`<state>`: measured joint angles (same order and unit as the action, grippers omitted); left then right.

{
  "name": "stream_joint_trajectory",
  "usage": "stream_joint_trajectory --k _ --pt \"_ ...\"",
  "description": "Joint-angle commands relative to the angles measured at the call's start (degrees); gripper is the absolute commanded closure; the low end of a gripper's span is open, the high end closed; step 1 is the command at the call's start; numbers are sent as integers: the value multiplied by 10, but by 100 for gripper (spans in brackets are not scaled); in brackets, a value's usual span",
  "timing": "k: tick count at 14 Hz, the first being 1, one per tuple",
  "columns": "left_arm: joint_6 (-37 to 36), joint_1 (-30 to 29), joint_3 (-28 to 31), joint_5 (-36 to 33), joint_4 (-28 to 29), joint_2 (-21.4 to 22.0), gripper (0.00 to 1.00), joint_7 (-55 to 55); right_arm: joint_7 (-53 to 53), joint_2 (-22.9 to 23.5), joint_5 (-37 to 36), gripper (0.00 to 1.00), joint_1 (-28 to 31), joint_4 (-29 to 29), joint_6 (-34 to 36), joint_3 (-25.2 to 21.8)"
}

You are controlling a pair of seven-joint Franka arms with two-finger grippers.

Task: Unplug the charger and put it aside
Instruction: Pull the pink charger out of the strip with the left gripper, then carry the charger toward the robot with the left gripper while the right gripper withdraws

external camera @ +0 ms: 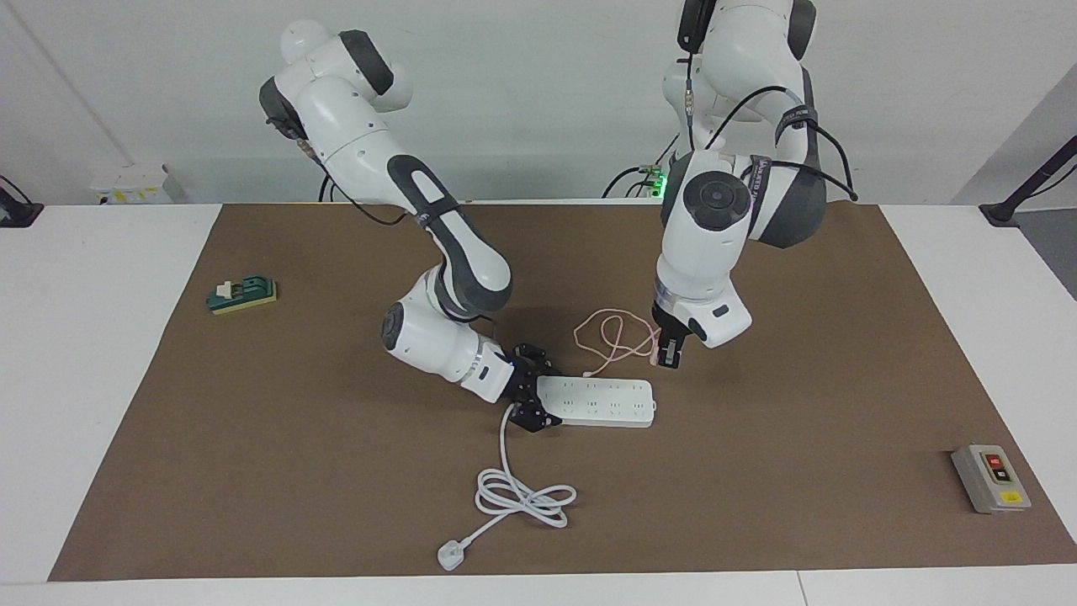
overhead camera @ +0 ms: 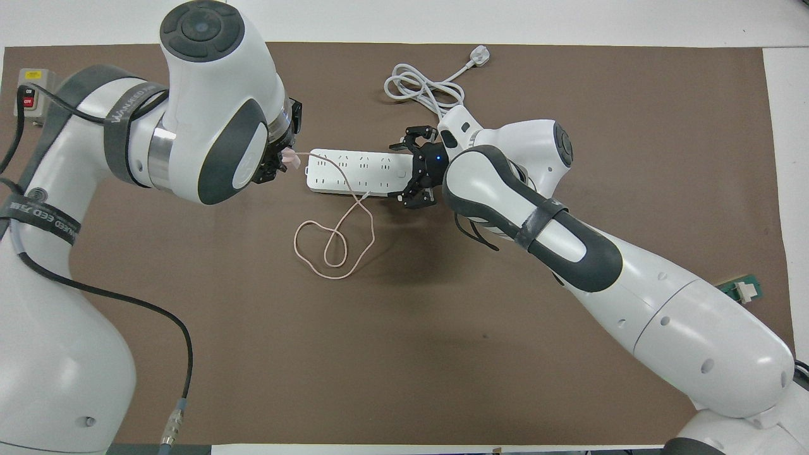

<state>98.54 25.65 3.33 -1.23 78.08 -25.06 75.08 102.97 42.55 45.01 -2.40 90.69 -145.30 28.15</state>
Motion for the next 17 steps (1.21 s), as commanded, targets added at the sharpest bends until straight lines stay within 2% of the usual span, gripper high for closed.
stream_joint_trajectory --k 1,3,4,7,8,10,12,13,15,17 --pt "-66 -42 -3 -5 12 39 100 -239 -10 -32 10 0 8 0 15 7" --pt "-70 -56 -2 -5 55 68 100 -323 -12 -59 7 0 9 4 38 -2" --pt "-50 -67 -2 -6 102 103 100 -355 -20 -79 7 0 9 7 63 -16" --pt "89 -79 -2 -9 300 240 100 -393 -94 -137 -17 0 12 22 170 -70" --pt "108 -89 -2 -9 339 270 100 -422 -106 -155 -37 0 23 23 196 -81" --pt "105 -122 -3 -8 365 308 100 -496 -158 -203 -88 0 29 31 239 -109" --pt "94 -134 -2 -4 371 321 100 -549 -264 -282 -147 0 4 55 275 -157" --pt "97 -146 -2 -2 383 331 100 -577 -320 -310 -188 0 3 57 309 -167" --pt "124 -175 -1 40 447 386 100 -651 -402 -362 -252 0 6 57 408 -208" --pt "162 -197 -1 74 498 418 100 -704 -448 -399 -269 0 7 60 474 -251"
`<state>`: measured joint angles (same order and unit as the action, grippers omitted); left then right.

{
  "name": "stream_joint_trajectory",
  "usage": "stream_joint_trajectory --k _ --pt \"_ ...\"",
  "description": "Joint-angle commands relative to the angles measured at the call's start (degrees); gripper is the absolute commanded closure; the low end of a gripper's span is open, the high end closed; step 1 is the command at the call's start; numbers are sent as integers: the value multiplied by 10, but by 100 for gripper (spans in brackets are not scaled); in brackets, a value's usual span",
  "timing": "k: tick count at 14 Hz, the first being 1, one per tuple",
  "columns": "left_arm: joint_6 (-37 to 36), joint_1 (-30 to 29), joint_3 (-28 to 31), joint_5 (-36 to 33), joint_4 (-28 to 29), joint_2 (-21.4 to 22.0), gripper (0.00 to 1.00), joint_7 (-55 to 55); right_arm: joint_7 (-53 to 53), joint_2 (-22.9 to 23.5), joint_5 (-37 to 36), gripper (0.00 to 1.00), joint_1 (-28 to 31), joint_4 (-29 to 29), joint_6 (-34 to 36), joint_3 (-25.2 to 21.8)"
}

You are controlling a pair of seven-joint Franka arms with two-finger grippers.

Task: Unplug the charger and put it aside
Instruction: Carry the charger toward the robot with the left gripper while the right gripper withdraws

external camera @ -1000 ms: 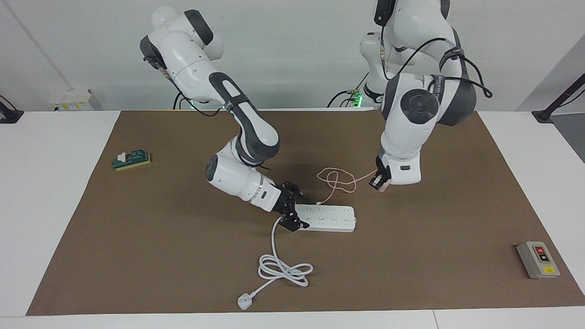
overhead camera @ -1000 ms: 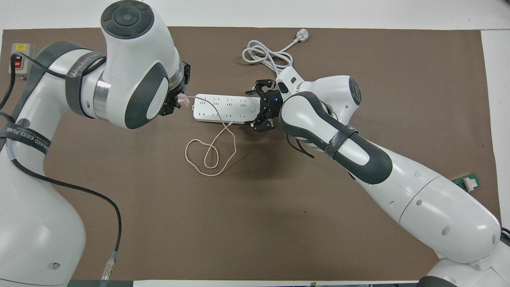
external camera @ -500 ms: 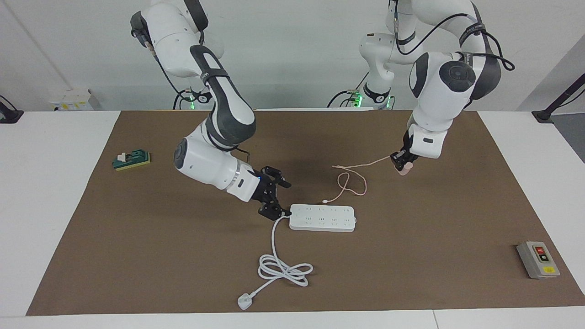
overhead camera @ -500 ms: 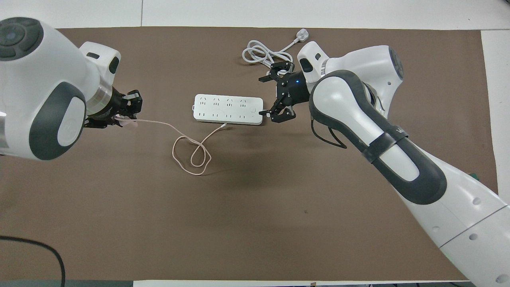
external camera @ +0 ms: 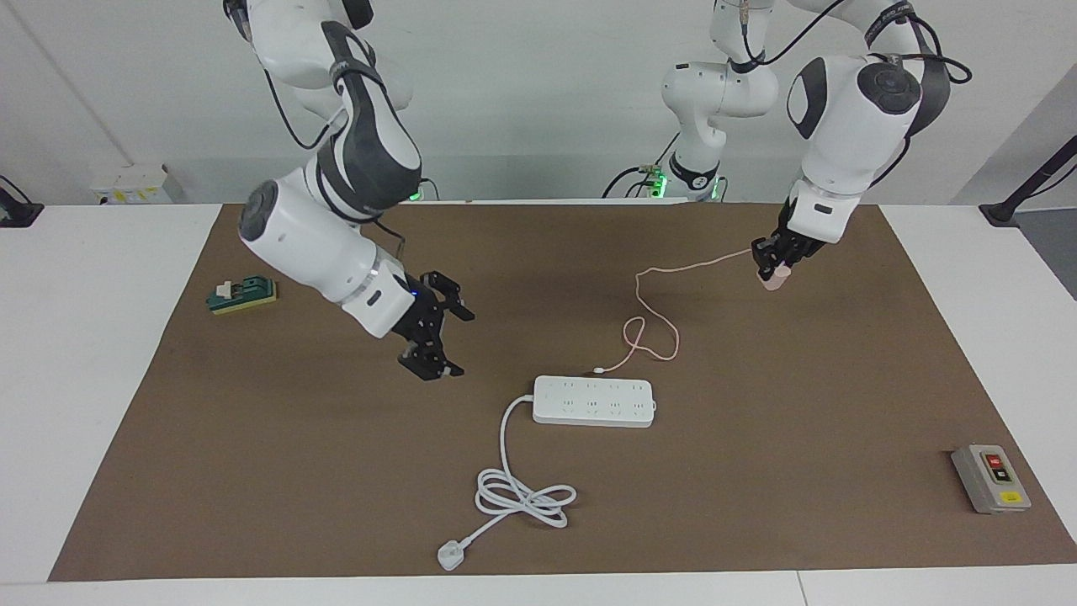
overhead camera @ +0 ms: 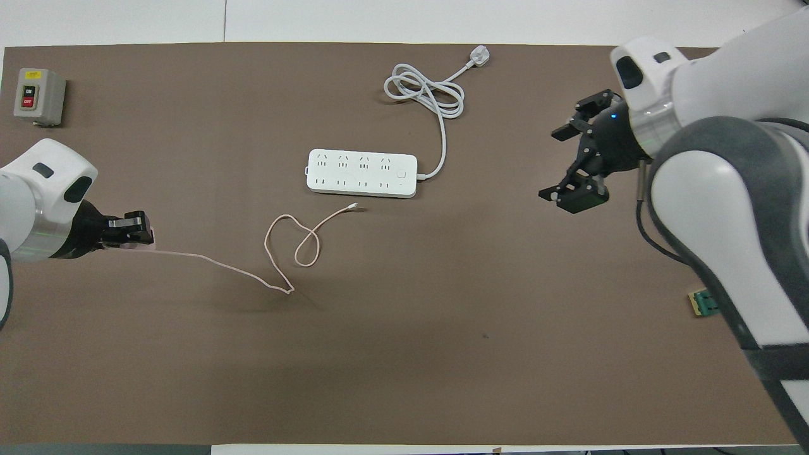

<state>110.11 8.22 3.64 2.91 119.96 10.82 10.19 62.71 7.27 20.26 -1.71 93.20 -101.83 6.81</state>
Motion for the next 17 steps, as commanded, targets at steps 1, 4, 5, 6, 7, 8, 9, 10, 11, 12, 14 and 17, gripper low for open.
stream_joint_trajectory --k 1,4,5,6,7,8,9,10,11,12,14,17 --pt "49 -37 -3 67 82 58 100 -91 -87 -56 -42 0 0 33 60 -55" --pt "83 -65 -3 151 105 33 100 -203 -212 -88 -107 0 -2 31 84 -58" --pt "113 -72 -3 187 125 22 100 -266 -272 -91 -109 0 -1 31 95 -59" --pt "131 -82 -3 218 135 13 100 -315 -363 -94 -110 0 -1 31 107 -61" --pt "134 -90 -3 243 136 -2 100 -359 -452 -95 -133 0 -3 36 107 -62" --pt "136 -94 -3 257 135 -13 100 -380 -519 -99 -171 0 -3 43 109 -62" --pt "136 -102 -3 275 135 -29 100 -397 -550 -105 -189 0 -4 57 109 -62" --pt "136 -110 -4 288 133 -42 100 -418 -551 -105 -191 0 -4 55 111 -62" --pt "137 -113 -3 301 131 -54 100 -438 -551 -105 -191 0 -4 54 120 -62" --pt "140 -114 -3 311 126 -69 100 -453 -558 -105 -195 0 -6 58 135 -62" --pt "139 -132 -4 335 116 -102 100 -509 -576 -97 -196 0 -7 45 129 -74" --pt "133 -140 -4 364 114 -115 100 -546 -613 -65 -194 0 -2 9 124 -80"
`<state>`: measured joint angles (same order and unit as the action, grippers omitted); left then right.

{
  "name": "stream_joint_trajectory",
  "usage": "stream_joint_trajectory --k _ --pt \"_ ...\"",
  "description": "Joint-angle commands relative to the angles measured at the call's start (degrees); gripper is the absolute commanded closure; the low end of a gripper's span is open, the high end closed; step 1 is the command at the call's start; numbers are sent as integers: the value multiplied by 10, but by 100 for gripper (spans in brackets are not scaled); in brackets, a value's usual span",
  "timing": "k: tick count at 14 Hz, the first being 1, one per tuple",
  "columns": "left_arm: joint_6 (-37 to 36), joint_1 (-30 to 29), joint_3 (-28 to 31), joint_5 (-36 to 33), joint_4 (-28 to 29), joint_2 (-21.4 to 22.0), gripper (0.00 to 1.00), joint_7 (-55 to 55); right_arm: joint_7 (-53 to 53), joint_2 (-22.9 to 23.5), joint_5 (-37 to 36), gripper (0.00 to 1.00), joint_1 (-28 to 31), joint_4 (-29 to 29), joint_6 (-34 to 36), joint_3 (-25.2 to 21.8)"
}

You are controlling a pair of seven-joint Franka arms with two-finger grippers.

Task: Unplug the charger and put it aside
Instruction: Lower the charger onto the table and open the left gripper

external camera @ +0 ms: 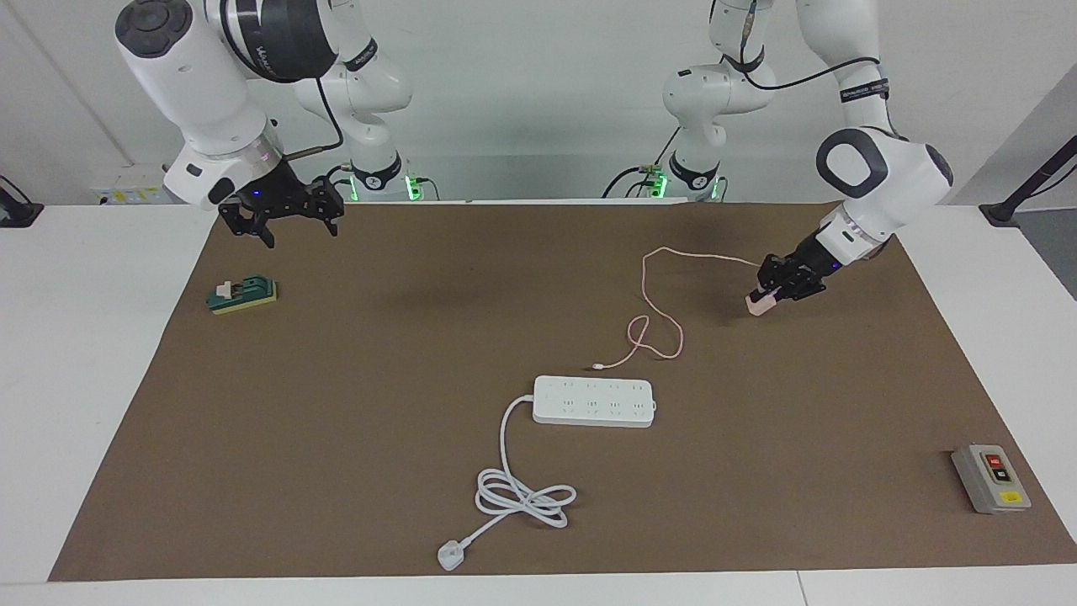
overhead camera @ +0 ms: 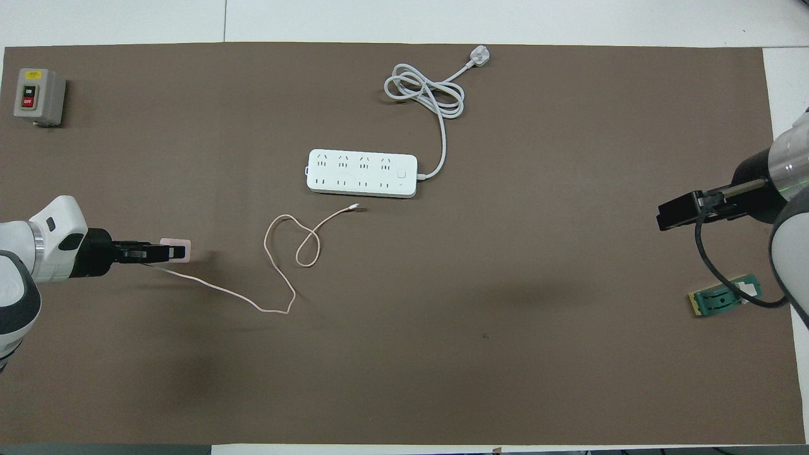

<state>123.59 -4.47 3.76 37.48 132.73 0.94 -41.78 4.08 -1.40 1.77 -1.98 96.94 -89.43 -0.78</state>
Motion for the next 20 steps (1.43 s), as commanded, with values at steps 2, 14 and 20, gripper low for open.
stream_joint_trajectory --k 2,14,20 --pt "-8 -19 -5 20 -18 -23 100 -28 -35 29 -6 0 0 -39 3 -18" --pt "-70 -59 -5 37 -43 -37 0 -67 3 32 -1 0 -1 -75 45 -76" --pt "-117 -41 -12 -107 -148 -19 0 79 2 32 -5 0 -1 -60 10 -98"
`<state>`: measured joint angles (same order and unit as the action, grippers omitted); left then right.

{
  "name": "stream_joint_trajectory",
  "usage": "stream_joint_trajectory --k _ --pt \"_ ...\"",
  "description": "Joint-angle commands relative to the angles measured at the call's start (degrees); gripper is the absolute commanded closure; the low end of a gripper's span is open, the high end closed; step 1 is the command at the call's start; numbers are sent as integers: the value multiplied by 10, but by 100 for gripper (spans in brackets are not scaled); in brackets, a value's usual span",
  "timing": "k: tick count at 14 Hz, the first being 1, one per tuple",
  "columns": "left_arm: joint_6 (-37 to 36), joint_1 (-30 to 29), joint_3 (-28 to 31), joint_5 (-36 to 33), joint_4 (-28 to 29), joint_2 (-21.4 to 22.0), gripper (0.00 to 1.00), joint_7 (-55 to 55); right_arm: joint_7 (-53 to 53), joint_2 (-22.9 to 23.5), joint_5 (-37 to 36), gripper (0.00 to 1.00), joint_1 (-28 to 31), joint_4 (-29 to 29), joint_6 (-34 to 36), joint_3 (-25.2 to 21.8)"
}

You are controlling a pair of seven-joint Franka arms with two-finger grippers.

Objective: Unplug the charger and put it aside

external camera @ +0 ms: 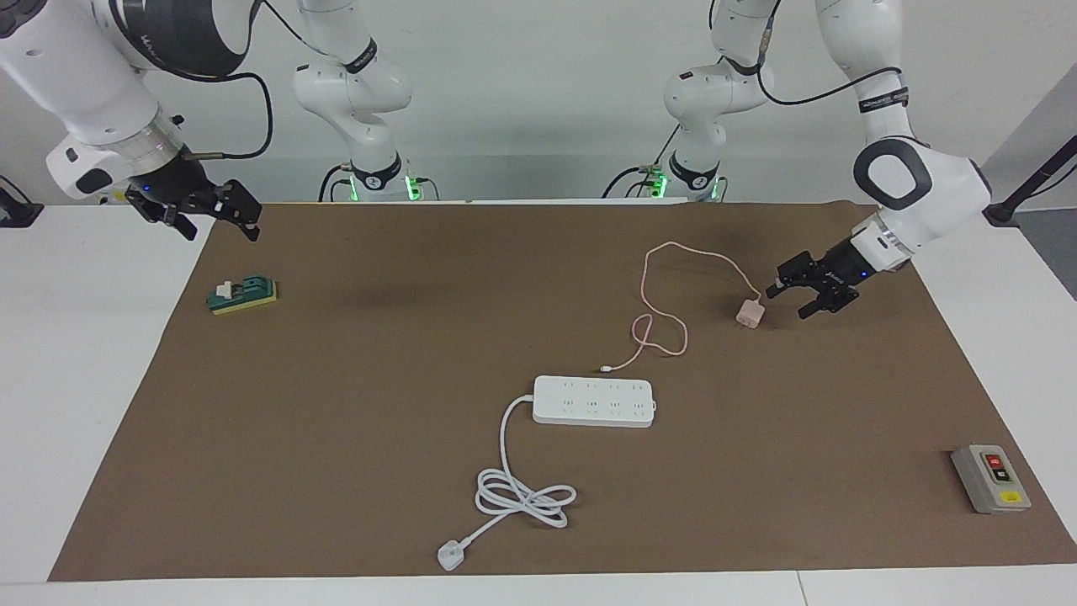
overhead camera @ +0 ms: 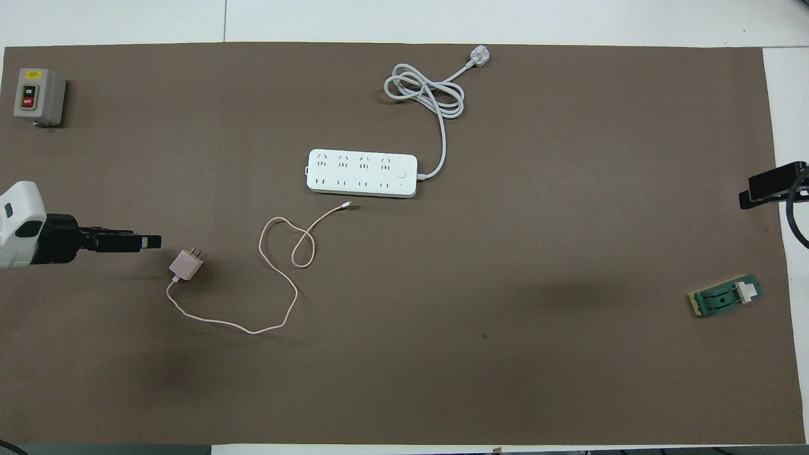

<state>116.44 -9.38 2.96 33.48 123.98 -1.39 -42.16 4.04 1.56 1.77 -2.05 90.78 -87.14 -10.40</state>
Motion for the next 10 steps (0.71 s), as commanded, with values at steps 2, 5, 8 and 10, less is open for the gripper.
stream_joint_trajectory --k 2,5,8,10 --pt "-113 30 -4 -108 -143 -5 0 185 3 1 -7 0 -3 2 -5 -1" --pt "-179 64 -4 -182 -235 -10 0 367 4 -2 -6 0 2 2 -4 0" --pt "-189 90 -4 -269 -266 0 0 457 4 -3 -6 0 3 3 -4 1" --pt "-196 93 -5 -312 -269 9 0 503 4 -4 -6 0 1 3 -4 1"
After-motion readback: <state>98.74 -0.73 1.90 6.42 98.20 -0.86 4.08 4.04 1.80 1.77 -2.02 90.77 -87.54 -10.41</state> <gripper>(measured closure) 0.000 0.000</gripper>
